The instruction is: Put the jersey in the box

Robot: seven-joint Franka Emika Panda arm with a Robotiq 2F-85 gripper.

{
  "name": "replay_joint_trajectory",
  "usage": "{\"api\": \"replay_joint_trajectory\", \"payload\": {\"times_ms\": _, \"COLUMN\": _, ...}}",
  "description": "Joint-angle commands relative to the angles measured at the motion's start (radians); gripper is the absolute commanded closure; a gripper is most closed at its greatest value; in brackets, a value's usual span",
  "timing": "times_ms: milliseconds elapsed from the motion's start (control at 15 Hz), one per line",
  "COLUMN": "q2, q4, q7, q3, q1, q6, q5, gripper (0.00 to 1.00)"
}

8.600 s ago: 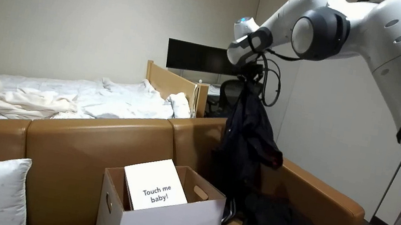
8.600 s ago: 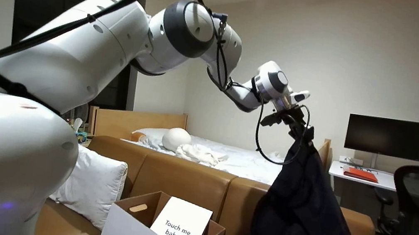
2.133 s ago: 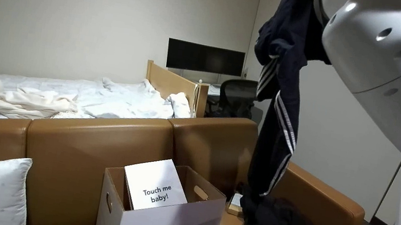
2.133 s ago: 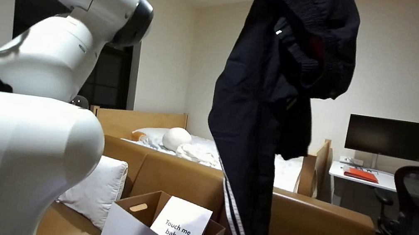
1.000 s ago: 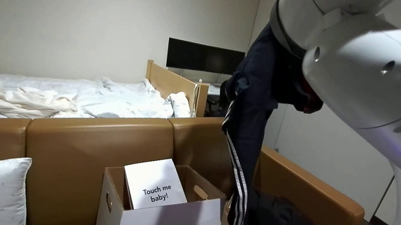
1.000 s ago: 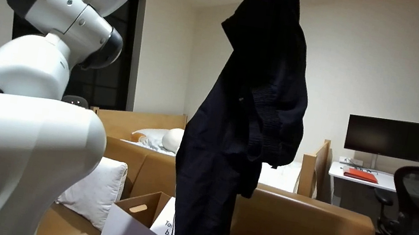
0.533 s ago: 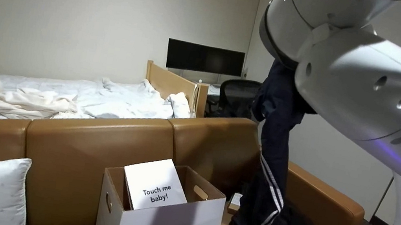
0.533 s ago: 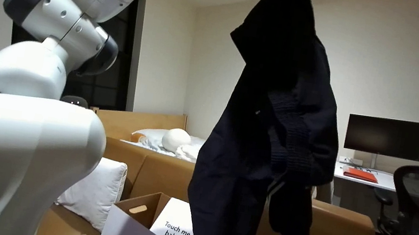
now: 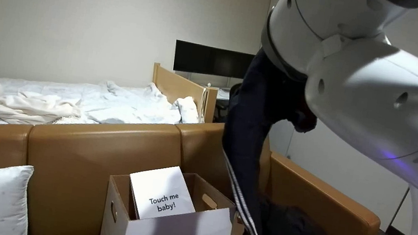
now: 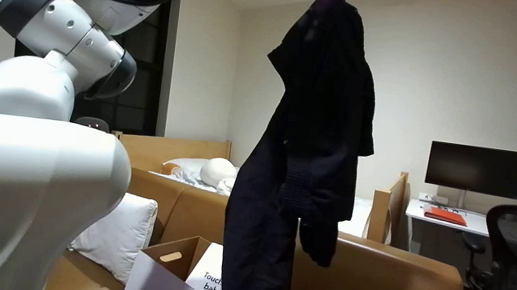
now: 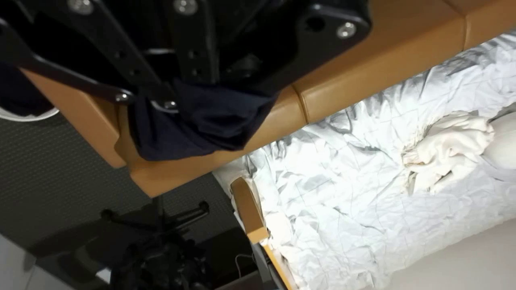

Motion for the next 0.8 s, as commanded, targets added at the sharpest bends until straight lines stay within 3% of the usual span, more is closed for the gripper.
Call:
{"api": "replay_joint_trajectory", "payload": {"times_ms": 0, "q2": -0.093, "q4": -0.11, "q7": 0.0, "q3": 0.0, "q1": 0.096, "q6": -0.011, "q5": -0.067, "gripper": 0.99}}
{"api": "replay_joint_trajectory", "payload": {"times_ms": 67, "q2": 0.014, "q4": -0.076, "q7": -0.002, "q3": 0.001, "q1": -0.015, "q6": -0.064, "q5": -0.011, "gripper": 0.98}}
{"api": "replay_joint_trajectory", "payload": {"times_ms": 400, "q2": -0.041, "q4": -0.118, "q7": -0.004, "q3": 0.011, "q1": 0.017, "q6": -0.076, "q5": -0.024, "gripper": 0.99}}
{"api": "replay_joint_trajectory", "payload": {"times_ms": 733, "q2": 0.043, "q4": -0.352, "q7": -0.001, "q3": 0.044, "q1": 0.079, "q6": -0.159, "q5": 0.12, "gripper": 0.99}}
